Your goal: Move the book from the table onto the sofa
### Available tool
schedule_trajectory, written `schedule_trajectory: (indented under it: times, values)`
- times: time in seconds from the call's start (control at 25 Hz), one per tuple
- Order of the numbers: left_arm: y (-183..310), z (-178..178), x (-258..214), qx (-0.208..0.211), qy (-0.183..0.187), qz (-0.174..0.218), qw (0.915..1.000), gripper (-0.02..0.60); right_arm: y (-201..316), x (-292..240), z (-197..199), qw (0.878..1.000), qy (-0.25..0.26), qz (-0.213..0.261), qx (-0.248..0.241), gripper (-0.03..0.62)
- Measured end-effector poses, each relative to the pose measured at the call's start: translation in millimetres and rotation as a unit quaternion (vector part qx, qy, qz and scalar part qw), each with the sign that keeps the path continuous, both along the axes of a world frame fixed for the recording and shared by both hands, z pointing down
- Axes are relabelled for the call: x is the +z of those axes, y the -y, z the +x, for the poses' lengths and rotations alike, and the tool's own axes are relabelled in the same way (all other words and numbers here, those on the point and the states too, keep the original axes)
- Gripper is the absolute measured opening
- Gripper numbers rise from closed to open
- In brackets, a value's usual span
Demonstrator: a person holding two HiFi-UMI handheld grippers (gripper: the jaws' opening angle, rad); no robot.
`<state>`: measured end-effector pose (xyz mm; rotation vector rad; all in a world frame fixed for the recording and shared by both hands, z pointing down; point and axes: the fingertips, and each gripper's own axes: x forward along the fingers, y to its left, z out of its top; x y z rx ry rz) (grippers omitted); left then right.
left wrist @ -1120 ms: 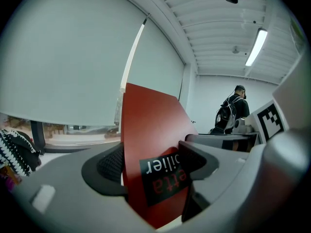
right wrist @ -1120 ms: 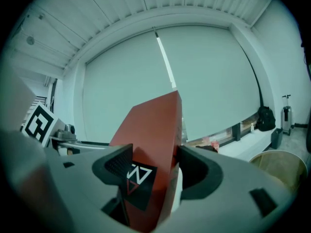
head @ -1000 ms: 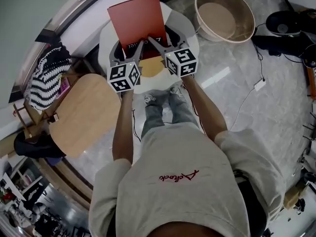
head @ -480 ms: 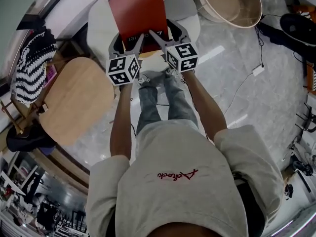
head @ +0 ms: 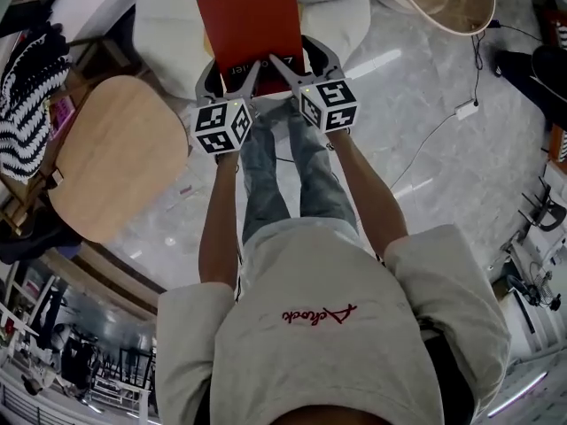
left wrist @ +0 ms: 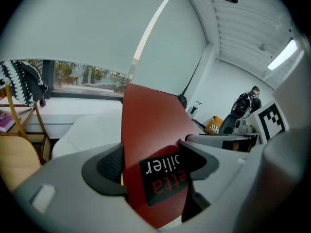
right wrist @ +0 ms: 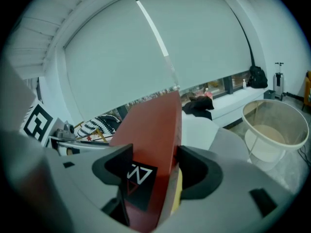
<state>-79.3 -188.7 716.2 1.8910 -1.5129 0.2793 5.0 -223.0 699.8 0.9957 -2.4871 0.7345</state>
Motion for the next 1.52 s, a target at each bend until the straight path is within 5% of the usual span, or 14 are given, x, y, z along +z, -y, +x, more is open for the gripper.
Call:
schedule_trajectory:
  times: [0.6, 1.52]
  values:
    - [-53.4, 7.4, 132.4, -0.010, -0.039, -0.082, 0.9958, 0.339, -48.2, 132.1, 5.5, 0.996, -0.038, -0.078, -0.019, 0.296]
    - [-18.6, -8.7, 296.5, -0.033, -0.048, -0.110, 0.9923, 0.339, -8.9, 296.2, -13.1, 0.993, -0.052, -0.102, -0.042, 0.296]
